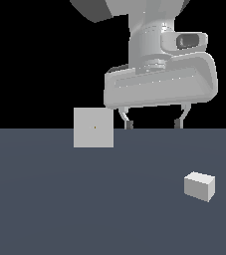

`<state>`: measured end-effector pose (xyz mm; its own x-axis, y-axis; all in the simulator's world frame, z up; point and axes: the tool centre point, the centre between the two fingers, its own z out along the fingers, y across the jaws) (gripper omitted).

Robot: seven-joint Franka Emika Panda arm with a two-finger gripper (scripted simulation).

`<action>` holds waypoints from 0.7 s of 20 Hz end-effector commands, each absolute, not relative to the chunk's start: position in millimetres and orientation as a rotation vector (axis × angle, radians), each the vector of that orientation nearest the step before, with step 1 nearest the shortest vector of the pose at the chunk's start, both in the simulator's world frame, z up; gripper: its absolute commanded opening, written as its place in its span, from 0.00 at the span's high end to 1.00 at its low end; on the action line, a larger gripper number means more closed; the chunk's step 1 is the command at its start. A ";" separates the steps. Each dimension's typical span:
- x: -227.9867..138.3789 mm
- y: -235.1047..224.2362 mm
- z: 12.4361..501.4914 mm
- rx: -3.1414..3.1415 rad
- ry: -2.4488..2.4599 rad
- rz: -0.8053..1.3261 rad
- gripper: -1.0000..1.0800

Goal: Plug the charger into the wall socket.

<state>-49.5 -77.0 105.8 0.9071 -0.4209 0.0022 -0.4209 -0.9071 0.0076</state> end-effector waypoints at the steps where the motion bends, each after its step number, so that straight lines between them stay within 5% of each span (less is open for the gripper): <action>1: -60.1 -92.8 96.0 3.018 -0.827 0.019 0.04; 14: -102.5 -132.5 64.3 2.842 -1.281 0.076 0.04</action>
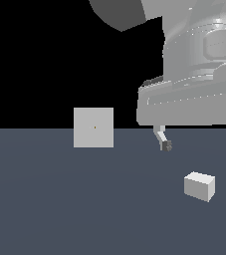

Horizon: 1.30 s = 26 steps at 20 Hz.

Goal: Plug the charger into the wall socket.

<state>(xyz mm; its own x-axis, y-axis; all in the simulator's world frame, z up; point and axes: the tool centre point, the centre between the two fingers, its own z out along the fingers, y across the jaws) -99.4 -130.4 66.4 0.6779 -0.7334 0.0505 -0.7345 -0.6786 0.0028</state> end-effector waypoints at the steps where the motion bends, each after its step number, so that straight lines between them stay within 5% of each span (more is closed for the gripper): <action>1: -103.9 -133.4 63.4 2.836 -1.294 0.077 0.04; 26: -105.9 -133.4 12.8 2.831 -1.307 0.077 0.04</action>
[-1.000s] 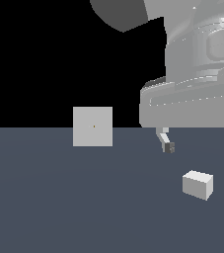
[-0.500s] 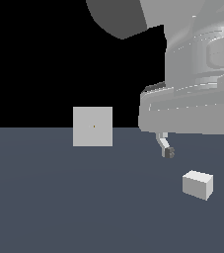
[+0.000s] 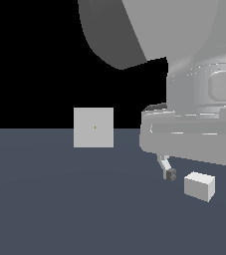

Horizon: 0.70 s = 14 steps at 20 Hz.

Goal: Plug the charger into the wall socket.

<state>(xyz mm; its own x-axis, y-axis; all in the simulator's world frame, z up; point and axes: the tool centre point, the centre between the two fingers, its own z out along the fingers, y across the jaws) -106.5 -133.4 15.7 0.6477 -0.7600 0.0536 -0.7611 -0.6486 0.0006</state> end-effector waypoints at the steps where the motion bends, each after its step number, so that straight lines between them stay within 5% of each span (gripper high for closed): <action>1: -105.9 -133.4 12.0 2.831 -1.307 0.077 0.04; 2: -105.9 -133.4 11.7 2.831 -1.307 0.077 0.04; 3: -105.9 -133.4 11.7 2.831 -1.307 0.077 1.00; 14: -105.5 -132.8 12.2 2.833 -1.304 0.078 1.00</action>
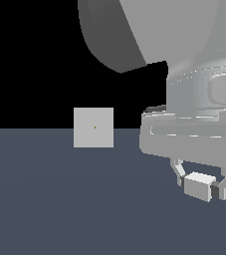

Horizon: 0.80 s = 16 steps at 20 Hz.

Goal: Plug the charger into the wall socket.

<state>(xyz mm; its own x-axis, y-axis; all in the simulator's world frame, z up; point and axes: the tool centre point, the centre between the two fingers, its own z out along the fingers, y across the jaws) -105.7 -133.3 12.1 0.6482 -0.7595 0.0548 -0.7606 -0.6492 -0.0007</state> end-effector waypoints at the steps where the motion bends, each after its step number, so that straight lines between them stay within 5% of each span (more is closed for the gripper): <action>1: -104.6 -131.7 12.8 2.836 -1.296 0.078 1.00; 8: -82.8 -101.2 29.7 2.924 -1.089 0.081 1.00; 16: -50.2 -14.7 70.3 3.077 -0.558 0.087 1.00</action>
<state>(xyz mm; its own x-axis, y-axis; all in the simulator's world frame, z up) -54.7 -33.3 61.9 0.9068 -0.4177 0.0565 -0.4185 -0.9082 0.0019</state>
